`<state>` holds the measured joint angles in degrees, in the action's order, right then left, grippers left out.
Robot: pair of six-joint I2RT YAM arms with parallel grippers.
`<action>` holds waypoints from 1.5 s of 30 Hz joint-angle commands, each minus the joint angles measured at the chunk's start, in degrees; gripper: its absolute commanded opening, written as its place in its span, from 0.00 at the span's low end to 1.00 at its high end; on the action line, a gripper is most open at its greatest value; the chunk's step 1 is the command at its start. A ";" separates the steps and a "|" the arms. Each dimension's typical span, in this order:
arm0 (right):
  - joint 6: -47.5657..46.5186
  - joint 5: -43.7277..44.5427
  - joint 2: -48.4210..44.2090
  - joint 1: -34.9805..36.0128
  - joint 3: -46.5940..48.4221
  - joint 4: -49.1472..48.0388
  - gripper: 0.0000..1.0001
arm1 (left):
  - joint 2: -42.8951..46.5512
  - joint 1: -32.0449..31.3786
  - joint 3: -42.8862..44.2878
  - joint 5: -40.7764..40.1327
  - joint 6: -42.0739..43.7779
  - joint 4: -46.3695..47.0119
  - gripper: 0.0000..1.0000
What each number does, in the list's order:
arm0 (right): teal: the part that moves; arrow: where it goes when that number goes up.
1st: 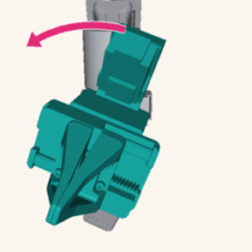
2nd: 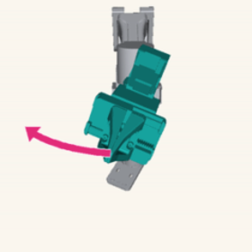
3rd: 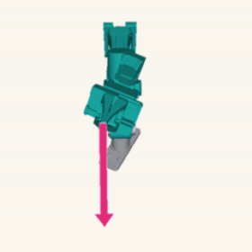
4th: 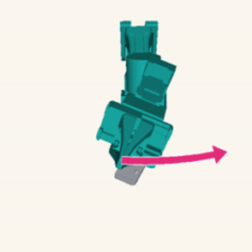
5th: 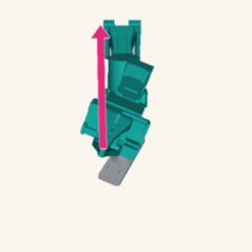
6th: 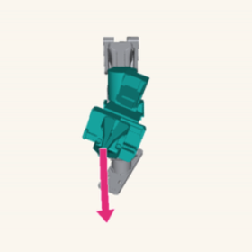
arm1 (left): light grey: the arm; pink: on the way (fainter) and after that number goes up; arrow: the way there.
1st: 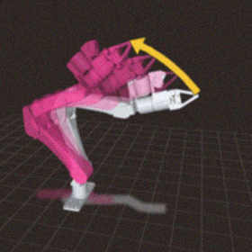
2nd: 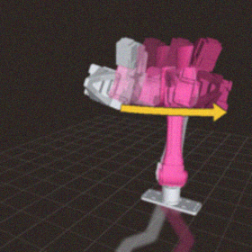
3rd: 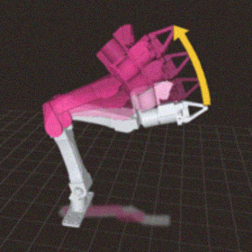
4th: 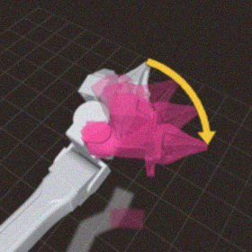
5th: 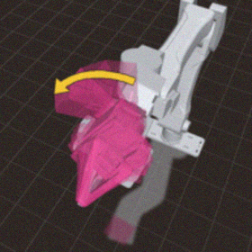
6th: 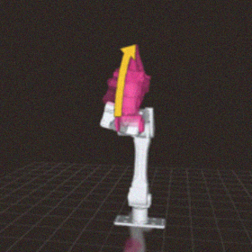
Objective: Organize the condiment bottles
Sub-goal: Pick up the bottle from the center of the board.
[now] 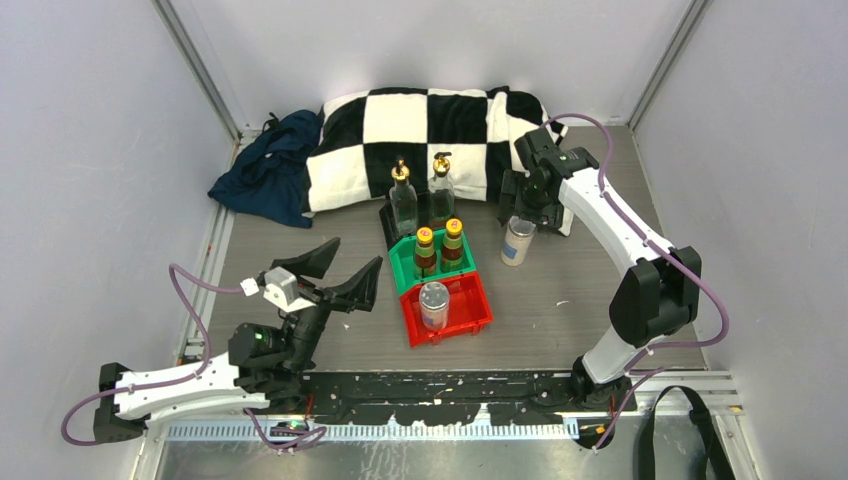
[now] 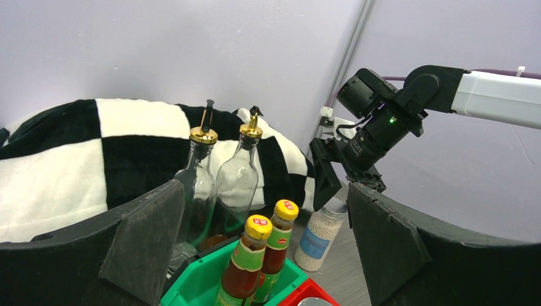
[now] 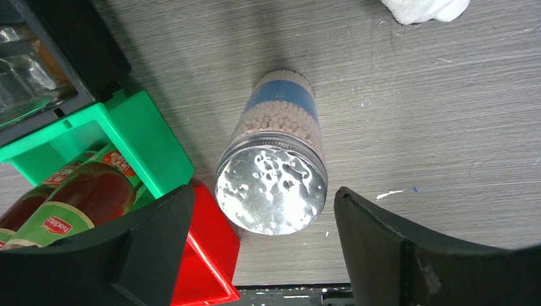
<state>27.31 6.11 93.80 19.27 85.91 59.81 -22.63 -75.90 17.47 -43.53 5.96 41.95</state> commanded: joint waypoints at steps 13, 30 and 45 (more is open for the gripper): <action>-1.21 1.35 -0.37 -0.31 1.59 0.57 0.75 | 1.42 -0.16 -0.75 -0.75 -0.51 2.25 1.00; -1.36 2.62 -0.66 -0.33 0.58 0.69 0.20 | 2.78 -0.17 -1.64 -0.93 -0.60 1.73 1.00; -2.06 4.21 -4.43 -0.31 0.92 0.83 0.01 | 1.53 -0.17 -1.49 -1.62 -0.71 1.73 1.00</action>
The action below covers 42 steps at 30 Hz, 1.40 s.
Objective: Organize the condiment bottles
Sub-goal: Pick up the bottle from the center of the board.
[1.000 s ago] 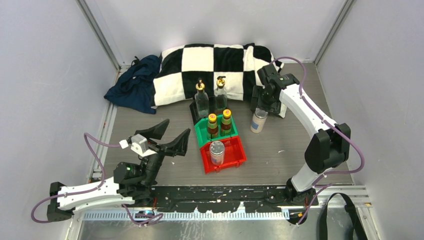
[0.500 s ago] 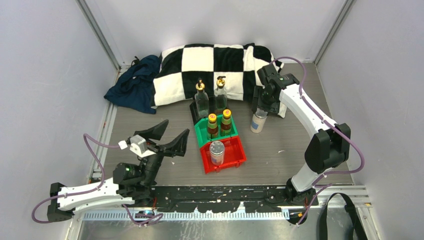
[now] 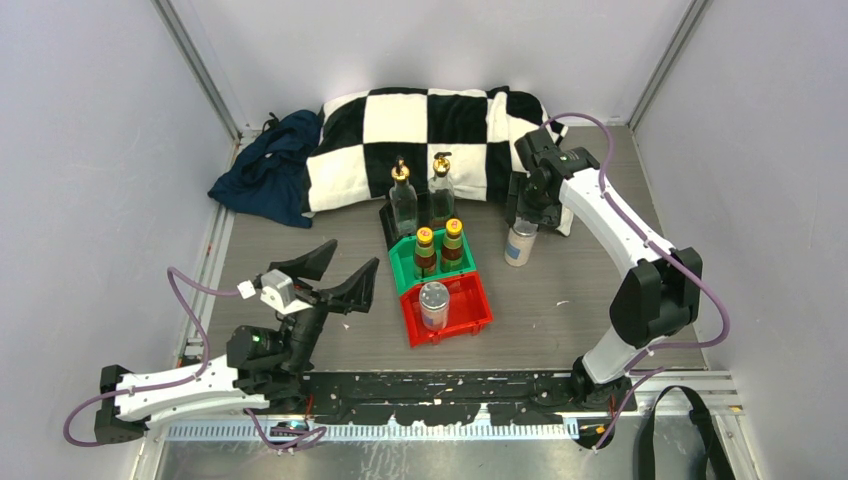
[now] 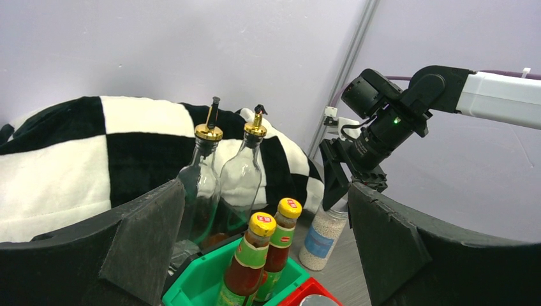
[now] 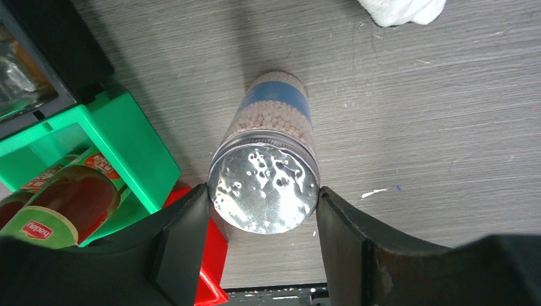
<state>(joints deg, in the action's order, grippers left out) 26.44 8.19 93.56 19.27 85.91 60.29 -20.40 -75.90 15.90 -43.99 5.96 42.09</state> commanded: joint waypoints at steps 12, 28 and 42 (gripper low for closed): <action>-1.40 2.89 -8.01 -0.32 2.07 2.08 0.01 | -1.67 -0.21 0.64 -1.33 -0.61 1.53 1.00; -1.21 1.81 -16.70 1.28 3.09 7.18 0.01 | -3.85 -0.20 2.54 -1.88 0.00 0.06 1.00; -0.83 2.78 -24.89 6.59 5.50 14.16 0.01 | -6.51 -0.20 3.95 -4.23 0.58 0.01 1.00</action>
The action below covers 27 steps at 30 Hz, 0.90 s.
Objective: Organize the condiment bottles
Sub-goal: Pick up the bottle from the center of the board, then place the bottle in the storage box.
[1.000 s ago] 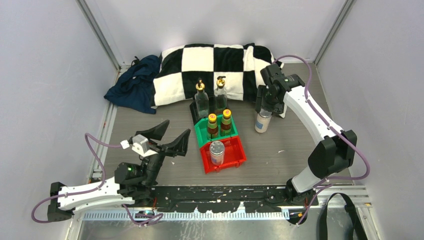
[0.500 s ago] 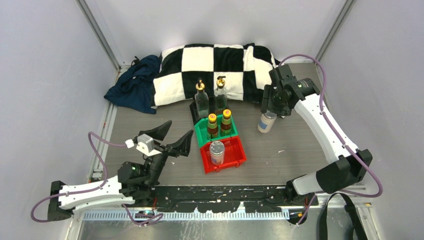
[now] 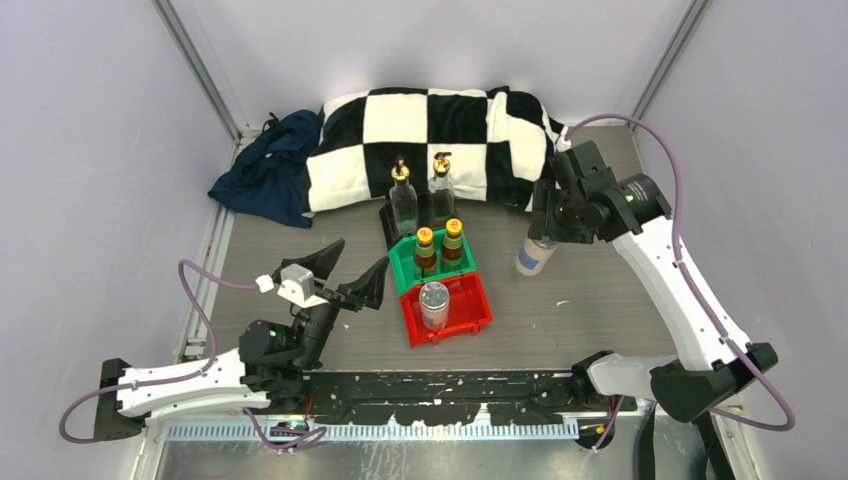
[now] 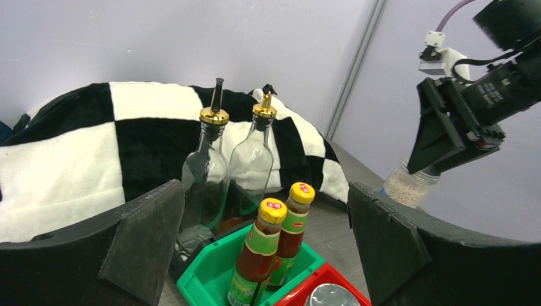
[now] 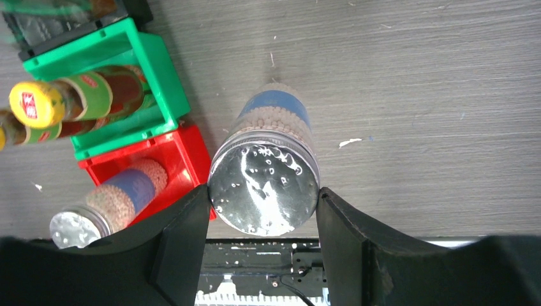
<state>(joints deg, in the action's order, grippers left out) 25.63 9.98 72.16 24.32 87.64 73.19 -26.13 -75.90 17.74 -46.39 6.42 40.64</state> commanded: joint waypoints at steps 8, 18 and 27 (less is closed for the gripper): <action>1.56 2.41 -6.09 6.43 5.17 4.00 0.01 | -1.89 -0.19 2.70 -2.54 -0.68 0.85 1.00; 3.82 3.83 -7.00 12.00 4.65 4.64 0.01 | -3.05 -0.15 2.85 -3.38 -0.70 0.85 1.00; 6.48 6.94 -5.29 19.21 4.82 4.26 0.01 | -2.53 -0.17 2.58 -3.92 -0.70 0.85 1.00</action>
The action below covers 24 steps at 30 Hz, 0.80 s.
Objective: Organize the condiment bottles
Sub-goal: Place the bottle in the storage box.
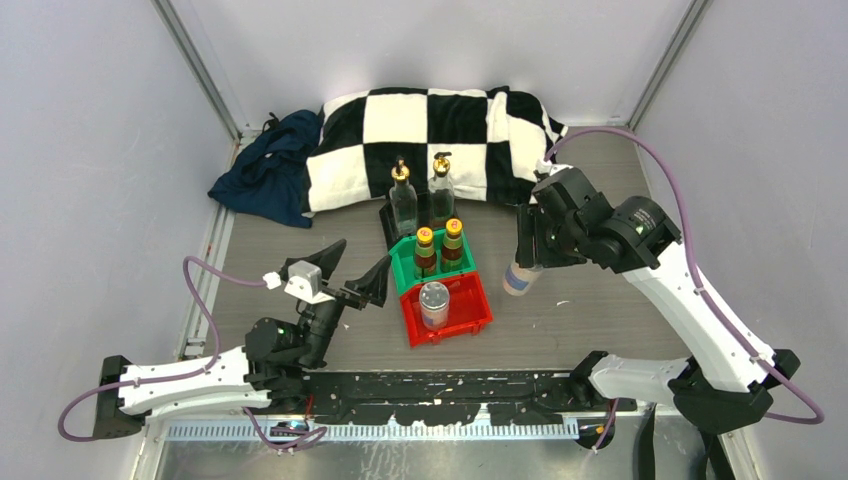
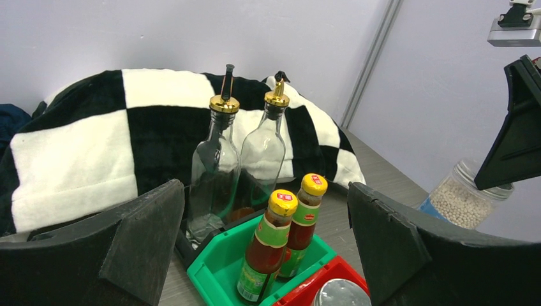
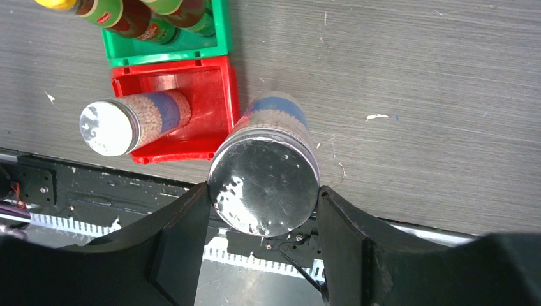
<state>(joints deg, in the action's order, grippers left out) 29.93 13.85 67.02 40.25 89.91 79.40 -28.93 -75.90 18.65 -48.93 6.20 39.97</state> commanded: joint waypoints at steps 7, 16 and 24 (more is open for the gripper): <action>4.40 5.93 2.09 9.24 3.31 -2.36 0.01 | 0.78 -0.21 1.41 -1.59 -0.48 1.34 1.00; 6.00 8.28 5.45 13.69 4.84 -3.25 0.01 | 1.65 -0.13 1.31 -1.61 -0.48 0.67 0.99; 8.63 9.43 7.61 16.35 6.51 -5.04 0.01 | 2.46 -0.16 0.68 -1.61 -0.68 0.47 0.99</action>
<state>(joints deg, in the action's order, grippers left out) 35.86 20.62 74.43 55.44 92.71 78.50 -27.22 -75.90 18.65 -49.54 6.17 39.48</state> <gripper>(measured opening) 0.639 0.994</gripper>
